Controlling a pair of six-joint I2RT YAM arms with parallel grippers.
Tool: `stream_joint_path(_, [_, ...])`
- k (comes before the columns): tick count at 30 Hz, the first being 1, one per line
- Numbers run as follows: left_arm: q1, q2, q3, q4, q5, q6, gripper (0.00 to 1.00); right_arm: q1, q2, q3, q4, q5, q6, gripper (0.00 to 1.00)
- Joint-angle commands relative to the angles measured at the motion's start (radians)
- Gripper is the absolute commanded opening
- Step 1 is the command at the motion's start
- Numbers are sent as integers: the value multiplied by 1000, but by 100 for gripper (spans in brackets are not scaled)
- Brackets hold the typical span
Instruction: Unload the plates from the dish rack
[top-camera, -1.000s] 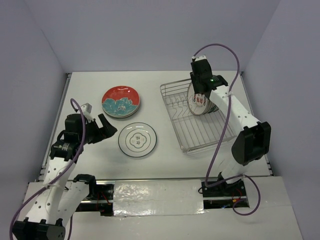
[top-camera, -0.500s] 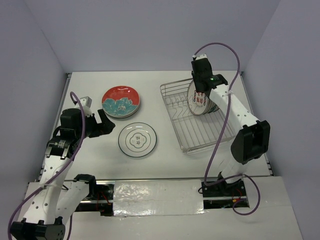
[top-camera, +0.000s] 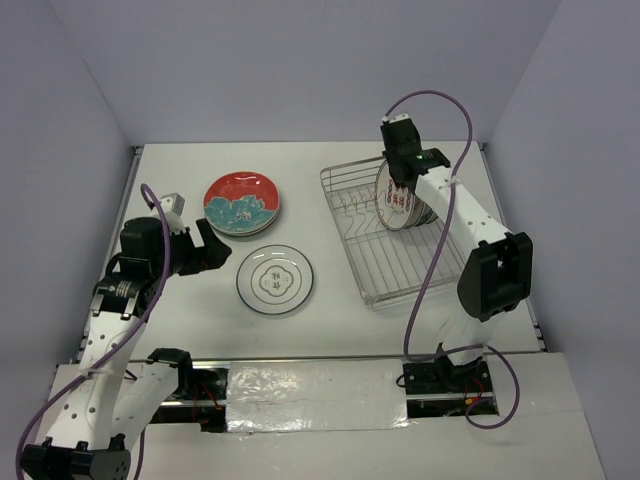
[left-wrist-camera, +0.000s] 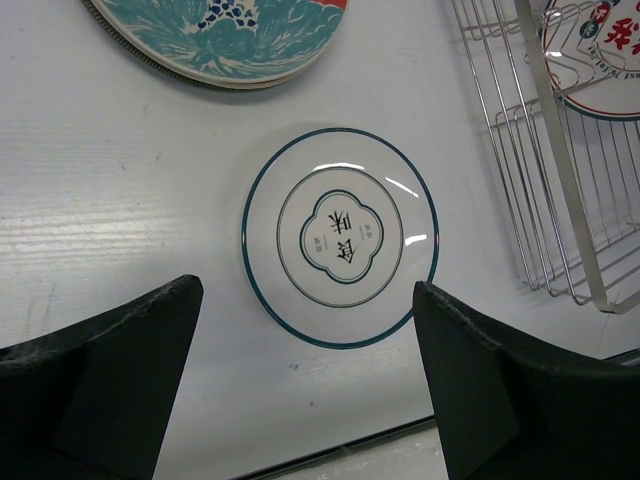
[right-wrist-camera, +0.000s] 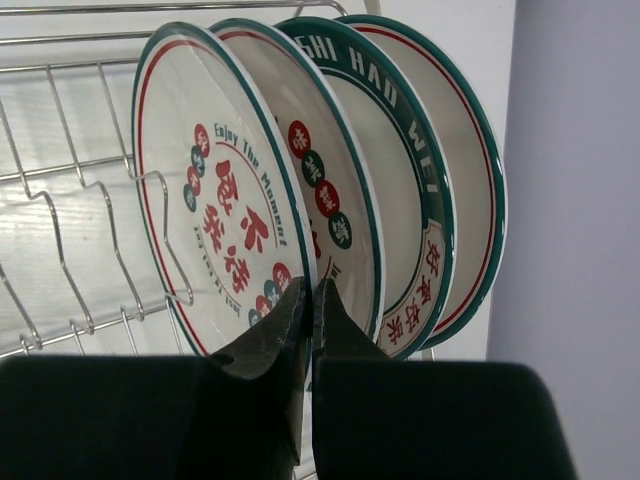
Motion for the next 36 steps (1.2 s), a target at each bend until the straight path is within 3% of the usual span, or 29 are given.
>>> stream_joint_path(1, [-3,-3,-8,40,15,24,99,2,-77,6,46,-9,6,0])
stream_joint_path(14, [-3,5,3,35,2,21,100,27,-250,88,-19,26,43,0])
stream_joint_path(18, [-3,-3,24,64,84,24,100,89,-311,172,-90,75,83,0])
stream_joint_path(19, [-3,-9,21,125,169,19,100,106,-345,190,-95,71,91,0])
stream_joint_path(21, [-3,-21,4,208,280,3,99,140,-379,204,-113,-16,115,0])
stream_joint_path(22, [-3,-29,-5,309,410,-23,100,141,-419,198,-113,-81,152,0])
stream_joint_path(26, [-3,-27,-42,509,560,-119,99,143,-506,89,-41,-633,218,0])
stream_joint_path(29, [-5,-3,-65,625,629,-200,99,143,-566,-97,86,-887,282,0])
stream_joint_path(36, [-3,16,-85,688,638,-241,94,159,-621,-305,361,-1140,476,0])
